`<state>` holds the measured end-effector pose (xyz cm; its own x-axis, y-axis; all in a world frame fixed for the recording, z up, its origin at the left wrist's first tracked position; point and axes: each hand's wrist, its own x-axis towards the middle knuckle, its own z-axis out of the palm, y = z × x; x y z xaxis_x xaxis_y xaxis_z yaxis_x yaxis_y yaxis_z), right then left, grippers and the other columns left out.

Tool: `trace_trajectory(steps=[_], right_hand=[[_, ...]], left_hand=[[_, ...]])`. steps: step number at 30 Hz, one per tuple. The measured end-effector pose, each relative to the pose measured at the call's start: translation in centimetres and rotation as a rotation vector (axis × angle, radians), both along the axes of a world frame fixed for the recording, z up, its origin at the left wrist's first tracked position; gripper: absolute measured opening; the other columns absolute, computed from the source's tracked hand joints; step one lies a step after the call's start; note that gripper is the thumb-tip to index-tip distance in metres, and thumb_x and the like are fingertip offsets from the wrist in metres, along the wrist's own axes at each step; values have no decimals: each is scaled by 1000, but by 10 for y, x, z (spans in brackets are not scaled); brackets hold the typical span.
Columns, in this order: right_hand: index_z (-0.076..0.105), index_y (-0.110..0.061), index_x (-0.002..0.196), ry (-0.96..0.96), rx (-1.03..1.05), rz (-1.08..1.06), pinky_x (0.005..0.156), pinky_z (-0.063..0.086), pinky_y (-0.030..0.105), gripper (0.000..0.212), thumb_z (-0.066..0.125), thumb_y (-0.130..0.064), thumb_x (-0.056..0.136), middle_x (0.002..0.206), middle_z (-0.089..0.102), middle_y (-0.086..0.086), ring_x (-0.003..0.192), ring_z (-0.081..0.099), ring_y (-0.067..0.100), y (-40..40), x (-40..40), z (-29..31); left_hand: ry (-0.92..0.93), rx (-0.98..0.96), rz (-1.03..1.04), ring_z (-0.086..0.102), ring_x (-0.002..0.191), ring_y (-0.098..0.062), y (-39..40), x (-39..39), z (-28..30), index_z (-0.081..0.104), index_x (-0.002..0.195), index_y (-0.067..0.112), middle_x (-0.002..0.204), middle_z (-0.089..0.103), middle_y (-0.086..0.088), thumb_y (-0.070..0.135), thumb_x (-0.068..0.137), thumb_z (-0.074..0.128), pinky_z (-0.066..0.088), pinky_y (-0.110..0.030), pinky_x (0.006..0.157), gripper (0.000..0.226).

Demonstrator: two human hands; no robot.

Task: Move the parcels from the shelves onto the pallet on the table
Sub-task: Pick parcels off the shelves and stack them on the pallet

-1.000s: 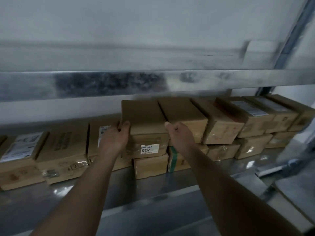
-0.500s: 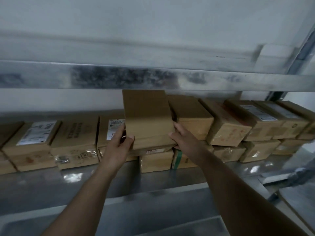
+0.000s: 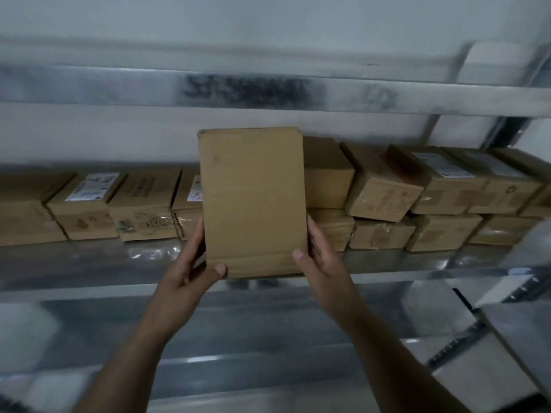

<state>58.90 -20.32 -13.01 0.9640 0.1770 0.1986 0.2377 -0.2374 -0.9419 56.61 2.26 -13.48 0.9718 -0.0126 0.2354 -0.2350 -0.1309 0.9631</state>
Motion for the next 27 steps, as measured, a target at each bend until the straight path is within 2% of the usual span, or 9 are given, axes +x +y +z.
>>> trace_trajectory(steps=[3, 6, 11, 13, 16, 20, 23, 25, 27], right_hand=[[23, -39, 147, -15, 4, -74, 107, 40, 34, 64, 51, -34, 90, 143, 44, -15, 127, 43, -2, -29, -22, -6], [21, -44, 146, -23, -25, -154, 108, 40, 39, 71, 55, -42, 83, 146, 41, -16, 130, 41, -1, -64, -43, -13], [16, -50, 144, -28, -75, -294, 98, 48, 36, 89, 62, -47, 67, 142, 39, -12, 124, 44, 0, -130, -82, -25], [19, -48, 144, -59, -60, -346, 95, 50, 36, 90, 65, -43, 66, 140, 40, -10, 124, 45, 2, -160, -100, -29], [22, -52, 140, -83, -17, -422, 91, 51, 26, 83, 66, -40, 71, 134, 41, -28, 122, 46, -1, -204, -128, -35], [18, -51, 143, -53, 78, -573, 89, 49, 18, 88, 72, -37, 75, 133, 35, -39, 121, 44, -8, -255, -159, -46], [17, -58, 137, -41, 93, -671, 88, 47, 14, 83, 72, -41, 77, 123, 35, -51, 119, 43, -13, -289, -176, -50], [16, -64, 133, -21, 99, -745, 92, 47, 23, 83, 72, -41, 76, 126, 36, -46, 121, 45, -5, -308, -185, -54], [16, -67, 131, 7, 105, -832, 94, 48, 29, 85, 73, -36, 76, 133, 37, -32, 121, 46, 1, -326, -190, -60]], left_hand=[[1, 12, -61, 41, 128, 3, -27, -15, 2, 18, 145, 41, 145, 39, 18, 15, 84, 57, 45, -13, 92, 78], [10, 22, -131, 37, 131, 2, -61, -26, 0, 18, 146, 41, 145, 38, 19, 16, 84, 57, 45, -13, 91, 77], [32, 48, -239, 44, 114, 20, -136, -35, -6, 18, 144, 43, 136, 38, 30, 18, 83, 60, 46, -6, 81, 78], [53, 66, -320, 41, 120, 16, -169, -36, -11, 17, 143, 49, 139, 37, 31, 27, 78, 63, 45, -16, 94, 83], [87, 98, -453, 37, 128, 10, -218, -36, -16, 15, 143, 52, 143, 34, 30, 32, 76, 65, 36, -36, 108, 86], [78, 141, -598, 32, 126, 17, -284, -34, -20, 13, 141, 54, 141, 30, 38, 33, 79, 65, 30, -29, 110, 84], [72, 187, -710, 31, 129, 13, -330, -28, -25, 12, 140, 58, 144, 28, 35, 34, 83, 68, 31, -28, 109, 84], [65, 214, -777, 32, 130, 11, -360, -23, -29, 12, 138, 61, 144, 30, 34, 28, 87, 66, 32, -29, 108, 81], [85, 229, -827, 34, 129, 10, -389, -16, -33, 14, 136, 63, 141, 35, 33, 22, 89, 63, 33, -27, 107, 80]])
